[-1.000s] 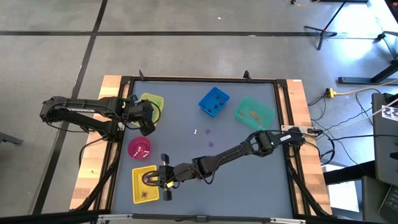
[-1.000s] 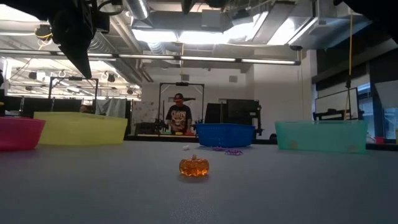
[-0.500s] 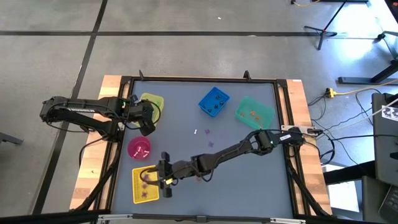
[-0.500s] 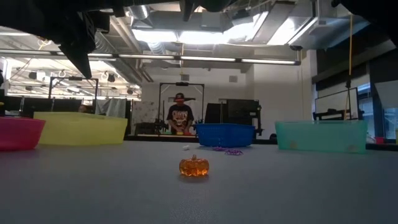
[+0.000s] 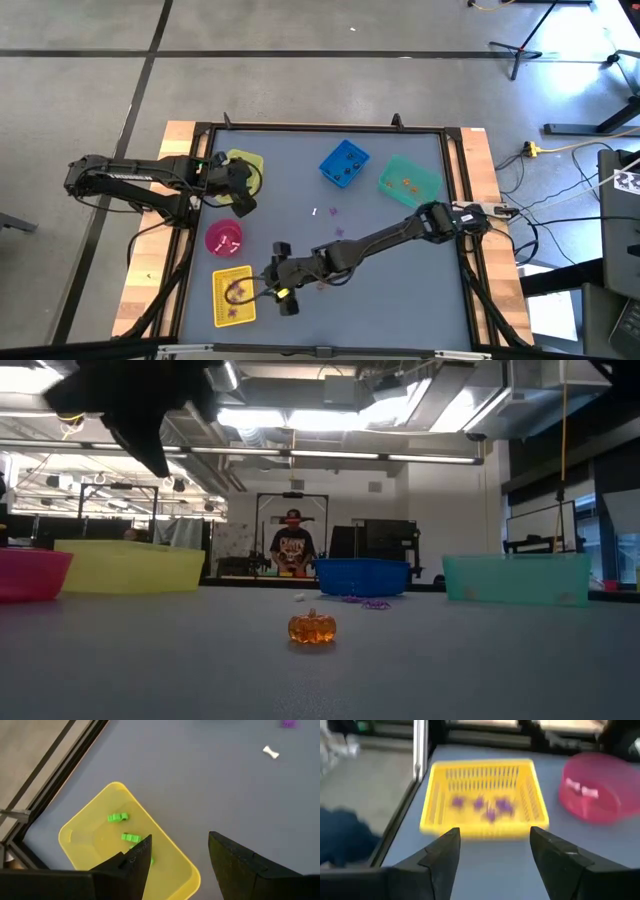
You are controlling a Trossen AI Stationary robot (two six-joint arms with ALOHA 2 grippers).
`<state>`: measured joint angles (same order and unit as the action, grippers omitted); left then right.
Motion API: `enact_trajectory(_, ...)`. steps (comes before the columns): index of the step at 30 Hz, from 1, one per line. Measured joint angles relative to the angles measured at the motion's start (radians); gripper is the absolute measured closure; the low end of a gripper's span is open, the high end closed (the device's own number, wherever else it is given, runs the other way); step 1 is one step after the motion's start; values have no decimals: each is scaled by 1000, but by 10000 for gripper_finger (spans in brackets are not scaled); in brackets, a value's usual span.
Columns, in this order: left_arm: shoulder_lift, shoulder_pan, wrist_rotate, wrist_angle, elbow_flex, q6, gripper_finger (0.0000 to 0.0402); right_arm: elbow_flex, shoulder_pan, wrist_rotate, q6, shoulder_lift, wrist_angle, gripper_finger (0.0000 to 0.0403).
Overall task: Sort Halloween decoration
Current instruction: Put the orange pumpkin toy into the green bin
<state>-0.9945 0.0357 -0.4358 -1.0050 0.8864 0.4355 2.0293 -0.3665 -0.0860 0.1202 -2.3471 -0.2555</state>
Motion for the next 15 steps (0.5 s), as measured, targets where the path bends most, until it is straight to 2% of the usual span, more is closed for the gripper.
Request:
enact_trajectory(7, 0, 0, 0, 15, 0, 0, 223, 0, -40, 1, -2, 87, -357, 164)
enact_trajectory(15, 0, 0, 0, 15, 0, 0, 223, 0, -59, 24, -3, 90, -648, 164)
